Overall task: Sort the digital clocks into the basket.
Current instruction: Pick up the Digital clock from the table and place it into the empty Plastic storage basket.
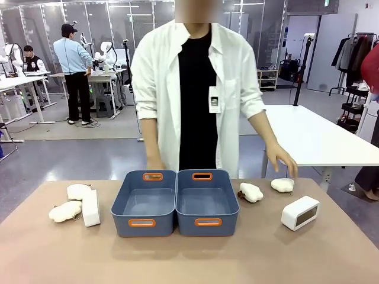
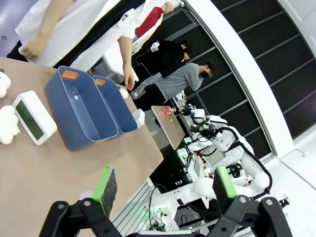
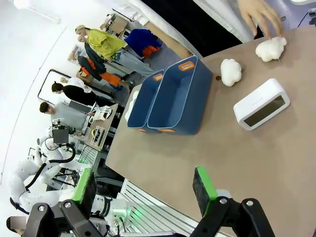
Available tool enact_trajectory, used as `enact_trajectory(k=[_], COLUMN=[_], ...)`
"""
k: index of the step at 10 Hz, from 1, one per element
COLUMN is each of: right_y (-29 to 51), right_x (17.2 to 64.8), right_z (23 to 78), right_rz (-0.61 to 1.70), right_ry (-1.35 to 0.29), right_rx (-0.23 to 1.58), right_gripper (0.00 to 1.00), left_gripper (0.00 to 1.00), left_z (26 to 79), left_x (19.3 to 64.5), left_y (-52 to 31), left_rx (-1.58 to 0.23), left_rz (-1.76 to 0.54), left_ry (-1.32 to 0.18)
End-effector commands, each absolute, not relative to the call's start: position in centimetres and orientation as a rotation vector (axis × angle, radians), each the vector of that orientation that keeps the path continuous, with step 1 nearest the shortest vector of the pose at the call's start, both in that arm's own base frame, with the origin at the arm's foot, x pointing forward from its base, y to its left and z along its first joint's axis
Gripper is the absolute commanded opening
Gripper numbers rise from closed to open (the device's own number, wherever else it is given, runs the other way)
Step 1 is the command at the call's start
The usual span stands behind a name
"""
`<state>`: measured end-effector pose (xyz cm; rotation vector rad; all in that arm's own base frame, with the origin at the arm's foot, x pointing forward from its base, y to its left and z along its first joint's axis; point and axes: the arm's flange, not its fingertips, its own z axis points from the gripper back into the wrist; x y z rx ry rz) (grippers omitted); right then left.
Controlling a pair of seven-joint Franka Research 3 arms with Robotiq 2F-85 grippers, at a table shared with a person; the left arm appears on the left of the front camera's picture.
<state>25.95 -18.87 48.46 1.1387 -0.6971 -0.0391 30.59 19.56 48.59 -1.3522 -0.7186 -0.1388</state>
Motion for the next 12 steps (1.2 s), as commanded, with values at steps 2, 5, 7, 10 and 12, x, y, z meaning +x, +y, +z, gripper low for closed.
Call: enact_trajectory(k=[2, 5, 7, 10, 12], right_y=[-18.97, -18.97, -18.97, -18.97, -18.97], right_x=[25.82, 25.82, 25.82, 25.82, 25.82], right_z=[48.50, 48.50, 48.50, 48.50, 48.50], right_rz=[-0.031, -0.031, -0.031, -0.031, -0.031], right_ry=[-0.699, -0.699, -0.699, -0.699, -0.699], right_rx=[1.146, 1.146, 1.146, 1.146, 1.146], right_gripper=[1.00, 1.00, 1.00, 1.00, 1.00], left_gripper=[1.00, 1.00, 1.00, 1.00, 1.00], left_z=[49.04, 49.04, 49.04, 49.04, 49.04], left_x=[30.54, 30.54, 30.54, 30.54, 30.54], left_y=[19.58, 19.58, 19.58, 19.58, 19.58], left_rx=[-1.364, -1.364, -1.364, -1.364, -1.364], left_rz=[-0.156, -0.156, -0.156, -0.156, -0.156], left_ry=[-0.733, -0.733, -0.733, -0.733, -0.733])
